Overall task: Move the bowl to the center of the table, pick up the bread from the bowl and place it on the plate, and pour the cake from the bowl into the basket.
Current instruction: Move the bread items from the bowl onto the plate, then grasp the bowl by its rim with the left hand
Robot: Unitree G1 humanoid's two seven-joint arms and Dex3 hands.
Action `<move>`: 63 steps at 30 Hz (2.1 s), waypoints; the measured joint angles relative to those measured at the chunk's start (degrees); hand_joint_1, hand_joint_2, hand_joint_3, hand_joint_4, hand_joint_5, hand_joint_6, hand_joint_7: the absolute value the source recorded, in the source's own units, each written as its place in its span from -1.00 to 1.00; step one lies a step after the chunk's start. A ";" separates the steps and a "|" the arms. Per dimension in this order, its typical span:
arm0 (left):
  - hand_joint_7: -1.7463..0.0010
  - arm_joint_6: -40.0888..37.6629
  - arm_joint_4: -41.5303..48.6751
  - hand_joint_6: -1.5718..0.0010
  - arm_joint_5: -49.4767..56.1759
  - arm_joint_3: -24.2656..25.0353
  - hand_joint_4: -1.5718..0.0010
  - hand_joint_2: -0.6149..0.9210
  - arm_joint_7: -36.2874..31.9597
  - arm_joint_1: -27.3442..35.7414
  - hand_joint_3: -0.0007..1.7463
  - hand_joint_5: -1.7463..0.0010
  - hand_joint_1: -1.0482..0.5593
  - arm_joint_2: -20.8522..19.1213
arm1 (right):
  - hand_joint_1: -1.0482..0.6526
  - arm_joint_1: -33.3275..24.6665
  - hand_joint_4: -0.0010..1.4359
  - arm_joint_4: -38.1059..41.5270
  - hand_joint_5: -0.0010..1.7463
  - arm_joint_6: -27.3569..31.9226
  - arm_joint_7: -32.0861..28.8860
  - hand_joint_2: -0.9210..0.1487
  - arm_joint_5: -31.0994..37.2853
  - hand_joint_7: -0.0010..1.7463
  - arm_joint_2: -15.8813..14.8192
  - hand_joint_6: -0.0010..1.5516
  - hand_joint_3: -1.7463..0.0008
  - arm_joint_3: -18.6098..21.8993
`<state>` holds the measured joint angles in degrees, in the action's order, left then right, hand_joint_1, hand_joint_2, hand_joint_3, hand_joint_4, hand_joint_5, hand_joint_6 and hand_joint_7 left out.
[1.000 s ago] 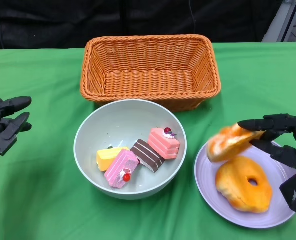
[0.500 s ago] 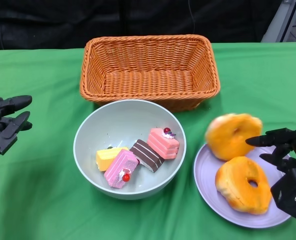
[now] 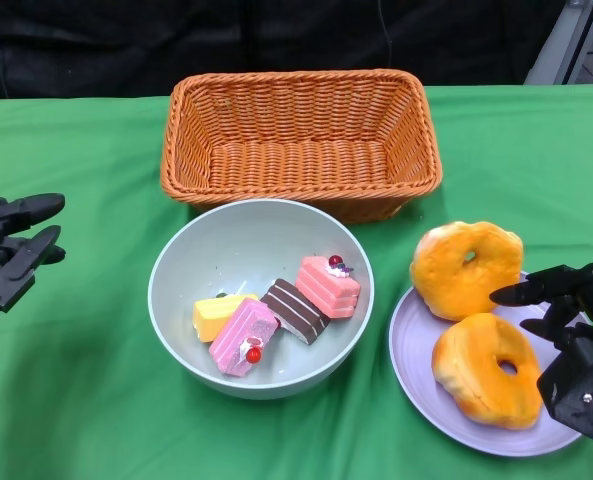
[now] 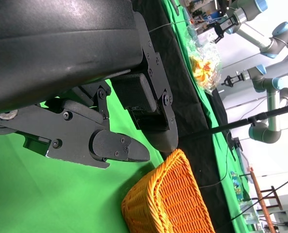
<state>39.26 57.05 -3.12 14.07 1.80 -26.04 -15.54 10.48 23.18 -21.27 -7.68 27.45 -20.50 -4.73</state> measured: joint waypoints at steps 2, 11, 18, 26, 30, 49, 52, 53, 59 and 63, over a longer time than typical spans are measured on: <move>1.00 -0.02 0.00 -0.45 -0.06 0.01 -0.03 1.00 0.08 -0.03 -0.79 -0.19 0.02 0.00 | 0.26 0.00 0.13 -0.48 0.35 0.51 0.32 -0.95 -0.07 -1.00 0.00 0.51 1.00 -0.04; 1.00 -0.14 0.00 -0.44 -0.05 -0.04 -0.03 1.00 0.37 -0.02 -0.79 -0.18 0.02 -0.05 | 0.15 -0.55 0.19 -4.61 0.03 0.85 3.59 -0.96 -2.63 -1.00 -0.06 0.46 1.00 0.02; 1.00 3.64 0.05 -0.38 0.39 -0.90 0.03 1.00 4.95 0.11 -0.89 -0.03 -0.06 -0.84 | 0.19 -3.70 0.12 -14.58 0.21 0.31 13.30 -1.00 -16.41 -0.96 0.75 0.52 0.91 0.39; 1.00 14.21 1.28 -0.23 3.52 -4.74 -0.17 1.00 10.27 0.62 -0.89 0.62 -0.24 -3.14 | 0.11 -7.54 0.11 -24.64 0.65 2.66 24.42 -0.45 -32.82 0.00 3.27 0.14 0.18 0.62; 1.00 18.16 1.96 -0.15 3.75 -6.41 -0.17 1.00 13.02 0.89 -0.89 0.79 -0.31 -3.97 | 0.05 -8.53 0.12 -26.91 0.75 4.90 27.10 -0.24 -37.76 0.39 4.77 -0.06 -0.07 1.11; 1.00 30.16 -1.11 0.24 9.85 -14.18 0.16 1.00 23.14 2.63 -0.83 1.00 -0.43 -9.11 | 0.07 -9.18 -0.09 -27.19 0.89 12.15 27.46 -0.36 -41.82 0.58 10.66 -0.23 -0.07 4.42; 1.00 33.92 -1.14 0.29 14.11 -15.15 0.23 1.00 22.04 2.58 -0.86 1.00 -0.44 -11.00 | 0.09 -9.18 -0.09 -27.20 0.89 12.87 27.46 -0.35 -41.82 0.58 11.18 -0.24 -0.09 4.45; 1.00 35.10 -1.14 0.29 16.03 -15.24 0.23 1.00 21.08 2.48 -0.87 1.00 -0.43 -11.47 | 0.09 -9.18 -0.09 -27.20 0.89 12.99 27.45 -0.34 -41.71 0.58 11.23 -0.24 -0.09 4.44; 0.97 39.93 -2.06 0.21 32.65 -15.29 0.15 1.00 10.16 1.38 -0.89 0.96 -0.41 -13.56 | 0.08 -9.17 -0.07 -27.19 0.89 13.06 27.43 -0.33 -40.87 0.59 11.80 -0.23 -0.11 4.35; 0.95 40.10 -3.38 0.14 43.85 -16.58 0.05 1.00 -0.46 -0.14 -0.92 0.93 -0.37 -14.69 | 0.07 -9.17 -0.08 -27.19 0.89 13.31 27.40 -0.31 -40.86 0.60 12.55 -0.23 -0.12 4.35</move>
<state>79.36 53.68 40.73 -2.52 1.34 -26.18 -30.23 1.31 -4.01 -7.96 19.72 -13.41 -7.95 -0.38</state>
